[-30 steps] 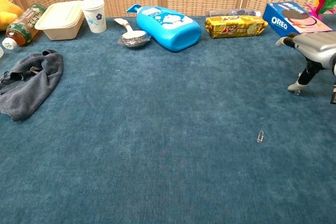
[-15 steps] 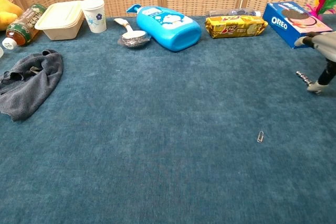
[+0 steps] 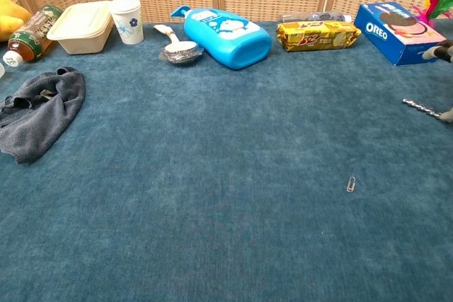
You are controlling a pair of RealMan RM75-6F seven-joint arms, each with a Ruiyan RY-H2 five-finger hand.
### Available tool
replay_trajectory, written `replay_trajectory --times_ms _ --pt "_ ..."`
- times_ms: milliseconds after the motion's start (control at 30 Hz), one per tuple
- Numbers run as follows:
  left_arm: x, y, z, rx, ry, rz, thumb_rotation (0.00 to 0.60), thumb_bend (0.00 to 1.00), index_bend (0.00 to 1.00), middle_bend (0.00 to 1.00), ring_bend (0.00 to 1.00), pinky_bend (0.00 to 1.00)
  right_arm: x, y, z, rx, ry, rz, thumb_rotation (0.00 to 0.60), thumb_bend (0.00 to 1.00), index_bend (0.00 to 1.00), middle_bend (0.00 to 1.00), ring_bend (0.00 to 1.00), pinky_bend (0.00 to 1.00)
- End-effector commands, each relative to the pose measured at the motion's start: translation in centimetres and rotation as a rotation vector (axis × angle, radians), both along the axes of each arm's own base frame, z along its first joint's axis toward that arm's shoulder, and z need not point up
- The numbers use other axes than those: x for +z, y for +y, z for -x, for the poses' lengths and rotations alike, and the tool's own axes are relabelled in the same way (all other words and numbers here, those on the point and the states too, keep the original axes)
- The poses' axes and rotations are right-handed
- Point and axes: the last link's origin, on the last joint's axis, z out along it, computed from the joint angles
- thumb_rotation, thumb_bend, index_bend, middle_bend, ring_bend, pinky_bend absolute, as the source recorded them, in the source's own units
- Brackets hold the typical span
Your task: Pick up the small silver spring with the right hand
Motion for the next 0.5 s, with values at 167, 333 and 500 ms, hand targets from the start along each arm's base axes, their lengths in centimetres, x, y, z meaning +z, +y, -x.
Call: replay_trajectory --times_ms 167,333,500 --pt "0.0 0.0 0.0 0.001 0.001 0.0 0.6 0.21 0.0 0.0 0.0 0.0 0.7 -0.3 0.7 -0.009 0.031 0.009 0.6 0.03 0.07 0.0 0.0 0.0" --pt "0.0 0.0 0.0 0.002 -0.001 -0.001 0.6 0.21 0.0 0.0 0.0 0.0 0.9 -0.6 0.7 -0.01 0.034 0.013 0.6 0.03 0.08 0.0 0.0 0.0" --pt "0.0 0.0 0.0 0.003 -0.002 0.0 0.6 0.21 0.0 0.0 0.0 0.0 0.8 -0.3 -1.0 0.035 -0.065 0.004 0.6 0.03 0.11 0.0 0.0 0.0"
